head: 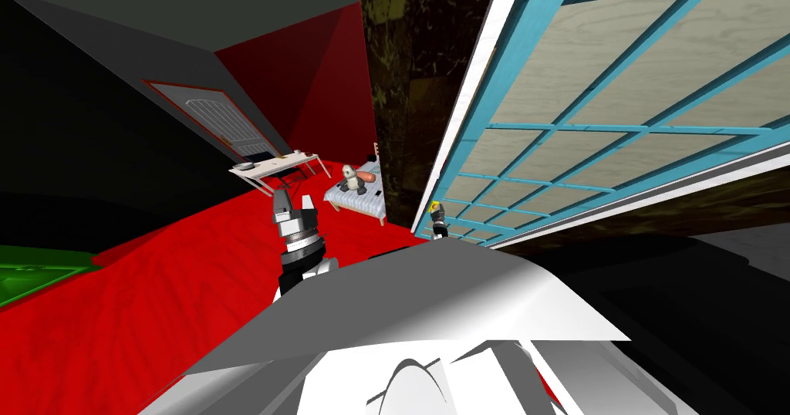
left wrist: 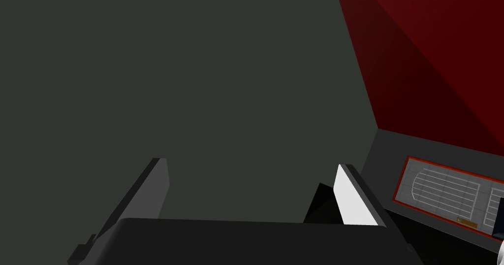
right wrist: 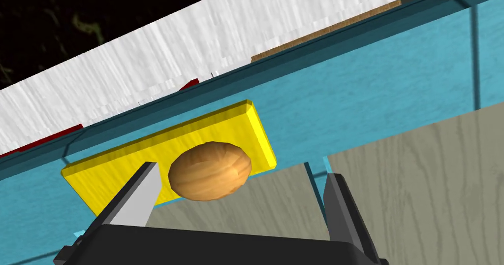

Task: Pull the door open

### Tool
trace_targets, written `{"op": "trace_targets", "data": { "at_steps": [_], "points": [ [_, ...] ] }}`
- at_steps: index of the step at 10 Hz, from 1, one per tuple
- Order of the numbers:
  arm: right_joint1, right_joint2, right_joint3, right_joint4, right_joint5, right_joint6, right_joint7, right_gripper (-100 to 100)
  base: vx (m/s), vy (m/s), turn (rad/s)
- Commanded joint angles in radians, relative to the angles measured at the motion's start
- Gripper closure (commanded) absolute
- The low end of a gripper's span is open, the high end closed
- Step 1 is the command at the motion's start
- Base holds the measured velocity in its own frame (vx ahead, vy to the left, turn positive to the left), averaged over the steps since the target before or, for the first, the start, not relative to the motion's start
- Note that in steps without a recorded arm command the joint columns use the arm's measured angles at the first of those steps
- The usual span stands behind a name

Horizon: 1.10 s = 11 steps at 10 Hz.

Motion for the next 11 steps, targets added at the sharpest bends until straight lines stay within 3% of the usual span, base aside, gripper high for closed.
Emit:
{"op": "trace_targets", "data": {
  "at_steps": [1,3,6,8,11],
  "points": [
    [-0.001,0.002,0.002,0.0,-0.01,0.0,-0.034,-100,-0.042,-0.004,0.025],
    [-0.006,0.01,0.011,-0.001,-0.047,-0.001,-0.098,-100,-0.056,0.0,0.054],
    [-0.009,0.014,0.016,-0.001,-0.066,-0.002,-0.156,-100,-0.049,-0.005,0.032],
    [-0.014,0.023,0.025,-0.001,-0.107,-0.002,-0.221,-100,-0.058,0.0,0.068],
    [-0.017,0.028,0.031,0.0,-0.127,-0.002,-0.28,-100,-0.053,-0.003,0.031]
  ]
}}
